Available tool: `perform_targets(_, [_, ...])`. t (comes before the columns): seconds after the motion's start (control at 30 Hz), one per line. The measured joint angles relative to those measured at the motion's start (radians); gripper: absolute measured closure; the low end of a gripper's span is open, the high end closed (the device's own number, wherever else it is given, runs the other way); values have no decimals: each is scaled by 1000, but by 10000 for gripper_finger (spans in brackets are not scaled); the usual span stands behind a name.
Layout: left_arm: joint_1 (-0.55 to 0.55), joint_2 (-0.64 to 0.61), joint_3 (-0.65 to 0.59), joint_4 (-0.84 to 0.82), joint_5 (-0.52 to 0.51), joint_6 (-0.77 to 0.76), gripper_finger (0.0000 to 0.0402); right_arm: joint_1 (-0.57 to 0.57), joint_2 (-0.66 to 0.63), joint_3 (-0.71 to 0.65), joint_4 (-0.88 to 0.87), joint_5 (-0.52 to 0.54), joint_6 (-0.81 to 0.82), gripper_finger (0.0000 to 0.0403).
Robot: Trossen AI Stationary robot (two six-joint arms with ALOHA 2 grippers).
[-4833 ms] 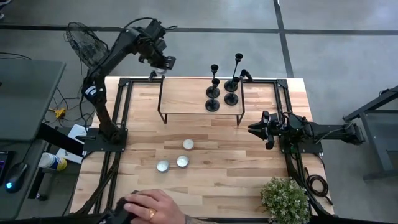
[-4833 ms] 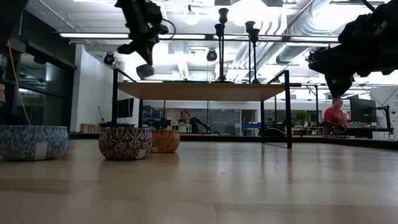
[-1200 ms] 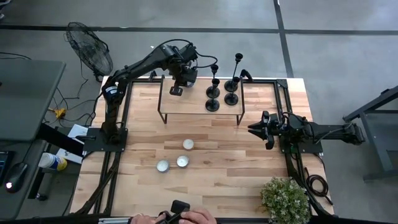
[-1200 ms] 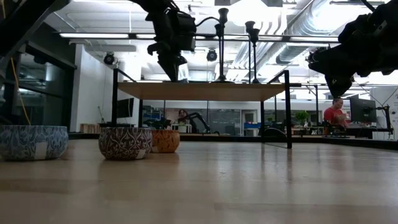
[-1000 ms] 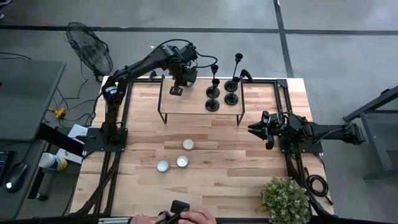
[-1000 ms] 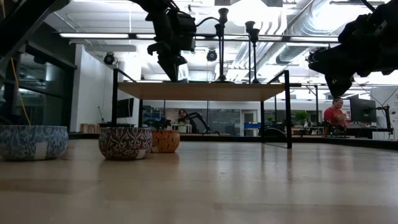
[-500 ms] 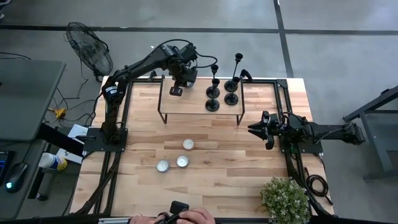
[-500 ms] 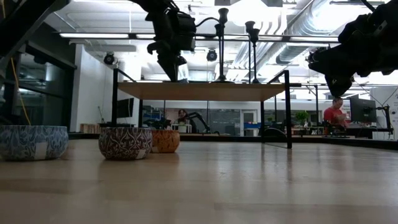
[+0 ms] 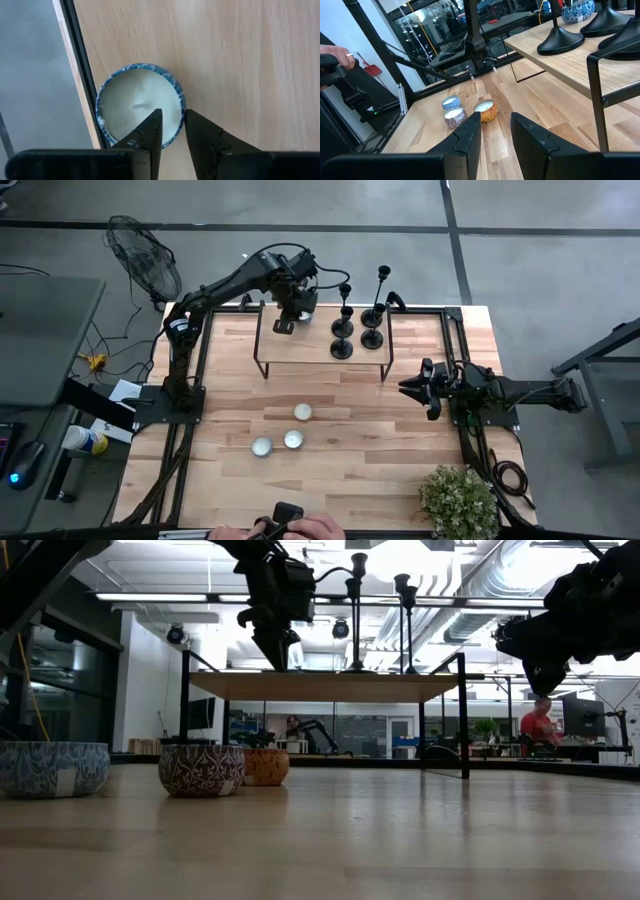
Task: Pick & Place candle stick holders
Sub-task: Put the blue scented candle on the shelf, then put the light blue scented candle on the shelf
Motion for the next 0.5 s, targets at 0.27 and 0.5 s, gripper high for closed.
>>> perform_targets(0.27, [12, -23, -1, 1, -2, -14, 316, 0, 0, 0, 0, 0, 0, 304])
perform_targets(0.5, [40, -53, -2, -1, -6, -46, 316, 0, 0, 0, 0, 0, 0, 304])
